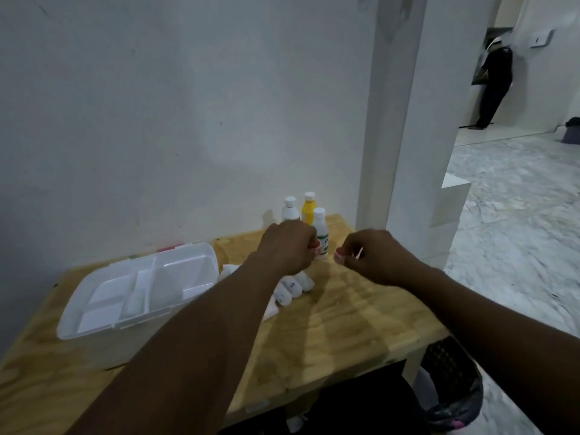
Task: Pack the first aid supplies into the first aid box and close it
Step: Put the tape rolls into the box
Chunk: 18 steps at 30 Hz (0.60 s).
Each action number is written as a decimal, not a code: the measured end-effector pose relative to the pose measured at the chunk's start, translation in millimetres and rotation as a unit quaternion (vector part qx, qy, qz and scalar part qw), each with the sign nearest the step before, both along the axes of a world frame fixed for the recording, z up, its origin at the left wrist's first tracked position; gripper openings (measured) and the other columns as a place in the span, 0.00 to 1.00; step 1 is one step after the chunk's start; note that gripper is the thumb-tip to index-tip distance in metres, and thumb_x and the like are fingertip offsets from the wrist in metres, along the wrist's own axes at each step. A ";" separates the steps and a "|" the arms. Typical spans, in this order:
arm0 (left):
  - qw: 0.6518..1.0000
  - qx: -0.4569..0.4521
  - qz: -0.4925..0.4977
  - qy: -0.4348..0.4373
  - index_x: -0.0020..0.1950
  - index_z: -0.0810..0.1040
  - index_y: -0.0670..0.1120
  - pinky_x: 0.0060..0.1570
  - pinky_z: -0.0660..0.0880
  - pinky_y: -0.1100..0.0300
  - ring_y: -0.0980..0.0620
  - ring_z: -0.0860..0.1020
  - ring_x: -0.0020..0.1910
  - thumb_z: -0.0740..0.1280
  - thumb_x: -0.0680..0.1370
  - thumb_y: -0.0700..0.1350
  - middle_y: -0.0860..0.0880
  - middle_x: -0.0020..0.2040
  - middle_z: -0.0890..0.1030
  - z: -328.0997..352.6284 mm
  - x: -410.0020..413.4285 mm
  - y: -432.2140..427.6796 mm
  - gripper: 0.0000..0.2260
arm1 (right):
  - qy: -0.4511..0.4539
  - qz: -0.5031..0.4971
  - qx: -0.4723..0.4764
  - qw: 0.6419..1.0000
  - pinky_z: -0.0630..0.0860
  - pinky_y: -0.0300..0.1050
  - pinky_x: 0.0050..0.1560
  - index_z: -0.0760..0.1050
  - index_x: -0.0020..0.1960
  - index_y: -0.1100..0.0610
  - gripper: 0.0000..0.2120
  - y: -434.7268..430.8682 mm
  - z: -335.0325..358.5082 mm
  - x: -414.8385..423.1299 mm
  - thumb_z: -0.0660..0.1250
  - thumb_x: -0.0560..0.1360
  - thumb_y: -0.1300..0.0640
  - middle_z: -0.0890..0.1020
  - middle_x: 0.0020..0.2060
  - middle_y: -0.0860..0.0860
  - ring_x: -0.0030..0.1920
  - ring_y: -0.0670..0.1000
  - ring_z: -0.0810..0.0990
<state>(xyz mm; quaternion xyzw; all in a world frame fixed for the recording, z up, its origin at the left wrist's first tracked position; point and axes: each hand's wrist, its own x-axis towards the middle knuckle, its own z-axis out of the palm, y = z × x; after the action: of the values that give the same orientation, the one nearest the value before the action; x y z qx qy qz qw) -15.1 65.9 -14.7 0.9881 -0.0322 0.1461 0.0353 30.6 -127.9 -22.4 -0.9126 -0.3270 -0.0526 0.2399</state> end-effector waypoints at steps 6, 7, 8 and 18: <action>0.993 -0.059 0.067 -0.079 0.50 0.83 0.51 0.53 0.77 0.51 0.46 0.80 0.54 0.70 0.77 0.57 0.50 0.53 0.84 61.3 -34.0 68.8 0.11 | -0.051 0.017 0.085 0.995 0.80 0.48 0.47 0.82 0.46 0.55 0.12 49.8 67.3 -2.4 0.70 0.74 0.46 0.85 0.42 0.51 0.43 0.50 0.82; 0.990 -0.073 0.082 -0.089 0.49 0.84 0.51 0.53 0.77 0.50 0.47 0.80 0.54 0.70 0.76 0.57 0.50 0.51 0.84 68.4 -44.1 85.2 0.11 | -0.050 0.028 0.099 0.993 0.78 0.45 0.47 0.82 0.45 0.55 0.12 63.0 74.6 -6.8 0.71 0.74 0.46 0.85 0.43 0.50 0.44 0.49 0.82; 0.987 -0.086 0.098 -0.099 0.48 0.84 0.51 0.53 0.77 0.51 0.48 0.81 0.54 0.71 0.76 0.57 0.51 0.51 0.85 73.4 -54.9 102.8 0.11 | -0.049 0.040 0.113 0.992 0.76 0.42 0.46 0.82 0.45 0.54 0.11 77.5 80.0 -12.4 0.71 0.74 0.46 0.86 0.44 0.49 0.44 0.48 0.82; 0.948 -0.170 0.251 -0.100 0.46 0.84 0.52 0.47 0.74 0.57 0.52 0.81 0.49 0.72 0.74 0.60 0.53 0.48 0.85 51.8 -171.1 228.8 0.12 | -0.003 0.192 0.128 0.973 0.80 0.46 0.49 0.83 0.44 0.52 0.10 228.8 59.9 -101.8 0.72 0.73 0.45 0.86 0.43 0.49 0.43 0.48 0.83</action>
<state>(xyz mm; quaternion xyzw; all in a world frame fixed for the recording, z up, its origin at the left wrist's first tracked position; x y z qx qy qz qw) -186.1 294.7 37.1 0.9237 0.2391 0.2517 0.1619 -71.2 100.9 37.5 -0.7940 -0.4875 -0.0501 0.3596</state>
